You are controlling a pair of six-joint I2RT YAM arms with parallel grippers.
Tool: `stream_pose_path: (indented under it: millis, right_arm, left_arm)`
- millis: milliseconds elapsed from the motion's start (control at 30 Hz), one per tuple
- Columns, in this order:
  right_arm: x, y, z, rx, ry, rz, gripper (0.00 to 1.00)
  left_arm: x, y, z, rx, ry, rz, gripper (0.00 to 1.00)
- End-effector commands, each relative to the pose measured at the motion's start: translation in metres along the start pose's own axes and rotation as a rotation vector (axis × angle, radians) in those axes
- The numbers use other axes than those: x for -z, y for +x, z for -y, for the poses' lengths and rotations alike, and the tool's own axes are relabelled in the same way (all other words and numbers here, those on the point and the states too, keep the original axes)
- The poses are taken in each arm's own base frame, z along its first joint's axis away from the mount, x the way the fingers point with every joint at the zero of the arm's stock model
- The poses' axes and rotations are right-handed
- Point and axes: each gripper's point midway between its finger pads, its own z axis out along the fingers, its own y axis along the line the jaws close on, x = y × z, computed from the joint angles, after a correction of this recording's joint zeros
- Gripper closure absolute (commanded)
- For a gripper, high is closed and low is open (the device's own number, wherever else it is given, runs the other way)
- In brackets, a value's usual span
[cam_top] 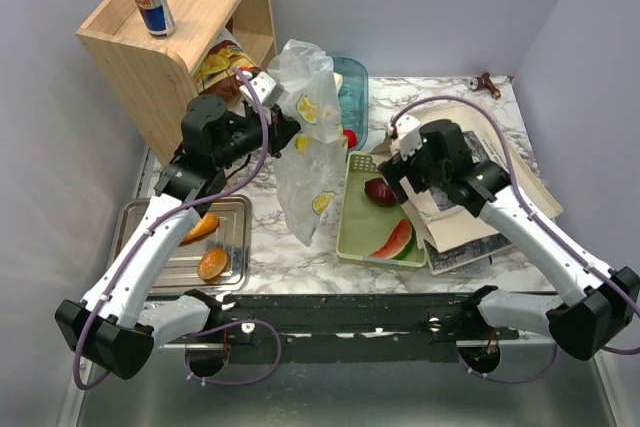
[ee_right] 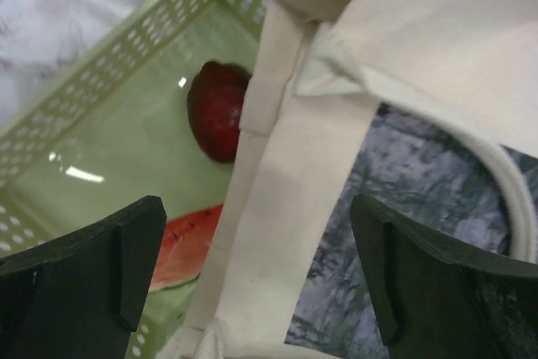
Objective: Untie the knot of the grocery bags and take out the mixed food
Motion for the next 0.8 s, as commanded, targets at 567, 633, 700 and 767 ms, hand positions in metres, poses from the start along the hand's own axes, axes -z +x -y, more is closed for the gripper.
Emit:
stream_pose_path:
  millis: [567,633,700,767]
  right_arm:
    - [-0.021,0.097,0.019,0.425,0.210,-0.313,0.11]
    - [-0.018,0.091,0.026,0.439,0.241,-0.301,0.27]
    - [-0.012,0.073,0.031,0.425,0.268,-0.269,0.55]
    - [-0.005,0.051,0.037,0.395,0.283,-0.236,0.95]
  left_arm:
    - [0.001,-0.012,-0.010,-0.006,-0.054,0.018,1.00]
    - [0.000,-0.014,-0.010,-0.013,-0.054,0.022,1.00]
    - [0.000,-0.019,-0.011,-0.024,-0.056,0.030,1.00]
    - [0.000,-0.026,-0.013,-0.046,-0.065,0.053,1.00]
